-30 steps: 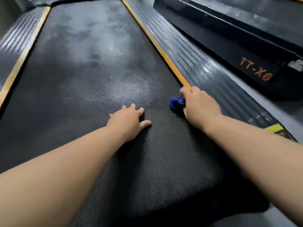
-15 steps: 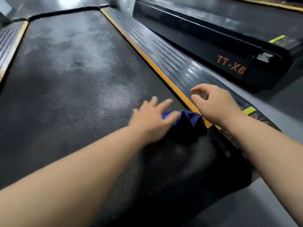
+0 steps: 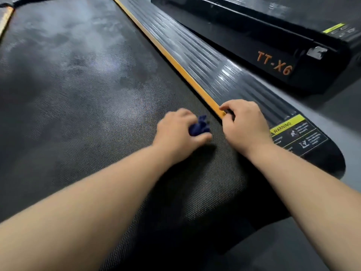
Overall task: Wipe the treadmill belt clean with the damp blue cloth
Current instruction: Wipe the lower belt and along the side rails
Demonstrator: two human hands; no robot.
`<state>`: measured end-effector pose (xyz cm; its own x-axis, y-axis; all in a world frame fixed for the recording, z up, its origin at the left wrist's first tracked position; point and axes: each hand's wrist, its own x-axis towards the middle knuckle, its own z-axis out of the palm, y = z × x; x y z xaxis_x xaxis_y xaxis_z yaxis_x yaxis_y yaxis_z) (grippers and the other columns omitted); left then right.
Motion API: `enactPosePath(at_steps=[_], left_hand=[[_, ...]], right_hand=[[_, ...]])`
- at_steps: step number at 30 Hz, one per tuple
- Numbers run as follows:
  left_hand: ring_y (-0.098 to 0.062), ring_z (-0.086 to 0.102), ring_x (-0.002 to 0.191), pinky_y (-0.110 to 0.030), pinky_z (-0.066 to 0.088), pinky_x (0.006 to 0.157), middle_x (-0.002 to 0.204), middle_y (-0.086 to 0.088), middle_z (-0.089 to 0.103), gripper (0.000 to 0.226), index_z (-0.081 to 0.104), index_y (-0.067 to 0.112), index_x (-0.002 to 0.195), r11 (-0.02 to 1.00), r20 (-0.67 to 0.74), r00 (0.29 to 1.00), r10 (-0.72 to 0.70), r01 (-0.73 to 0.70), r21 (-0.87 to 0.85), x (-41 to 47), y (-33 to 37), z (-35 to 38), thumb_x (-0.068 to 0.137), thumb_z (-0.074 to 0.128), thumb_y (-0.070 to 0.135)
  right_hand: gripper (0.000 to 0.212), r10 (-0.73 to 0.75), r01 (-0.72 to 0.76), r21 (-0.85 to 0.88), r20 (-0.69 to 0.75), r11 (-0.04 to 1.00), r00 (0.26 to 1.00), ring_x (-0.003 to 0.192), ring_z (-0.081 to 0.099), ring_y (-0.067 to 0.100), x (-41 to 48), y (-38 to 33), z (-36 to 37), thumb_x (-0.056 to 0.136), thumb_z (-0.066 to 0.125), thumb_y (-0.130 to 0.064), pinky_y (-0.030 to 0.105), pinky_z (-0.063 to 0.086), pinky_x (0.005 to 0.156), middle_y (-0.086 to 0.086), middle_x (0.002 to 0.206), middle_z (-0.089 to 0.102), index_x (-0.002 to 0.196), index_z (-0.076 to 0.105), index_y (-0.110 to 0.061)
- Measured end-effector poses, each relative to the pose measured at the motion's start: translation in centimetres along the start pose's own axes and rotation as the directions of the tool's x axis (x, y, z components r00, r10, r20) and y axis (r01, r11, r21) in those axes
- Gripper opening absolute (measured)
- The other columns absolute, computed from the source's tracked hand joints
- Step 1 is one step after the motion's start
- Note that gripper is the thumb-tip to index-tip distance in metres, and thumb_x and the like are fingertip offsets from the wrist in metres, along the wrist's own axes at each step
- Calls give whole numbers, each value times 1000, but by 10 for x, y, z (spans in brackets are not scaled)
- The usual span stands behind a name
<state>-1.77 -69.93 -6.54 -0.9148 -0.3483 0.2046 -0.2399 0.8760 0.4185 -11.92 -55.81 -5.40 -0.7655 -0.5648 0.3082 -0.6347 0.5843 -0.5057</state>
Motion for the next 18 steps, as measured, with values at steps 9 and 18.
enactPosePath(at_steps=[9, 18], left_hand=[[-26, 46, 112, -46, 40, 96, 116, 3, 54, 24, 58, 36, 115, 988, -66, 988, -137, 141, 61, 20, -64, -20, 92, 50, 34], [-18, 52, 92, -40, 44, 85, 99, 12, 57, 24, 58, 34, 92, 973, 160, 960, 232, -230, -30, -67, -50, -33, 82, 46, 52]], right_hand=[[28, 14, -15, 62, 17, 998, 1000, 111, 51, 19, -2, 1, -6, 89, 46, -13, 30, 44, 87, -3, 108, 65, 109, 65, -17], [35, -62, 71, -127, 72, 989, 995, 118, 46, 24, -11, -6, 1, 83, 50, -14, 40, 34, 99, 0, 122, 59, 115, 62, -17]])
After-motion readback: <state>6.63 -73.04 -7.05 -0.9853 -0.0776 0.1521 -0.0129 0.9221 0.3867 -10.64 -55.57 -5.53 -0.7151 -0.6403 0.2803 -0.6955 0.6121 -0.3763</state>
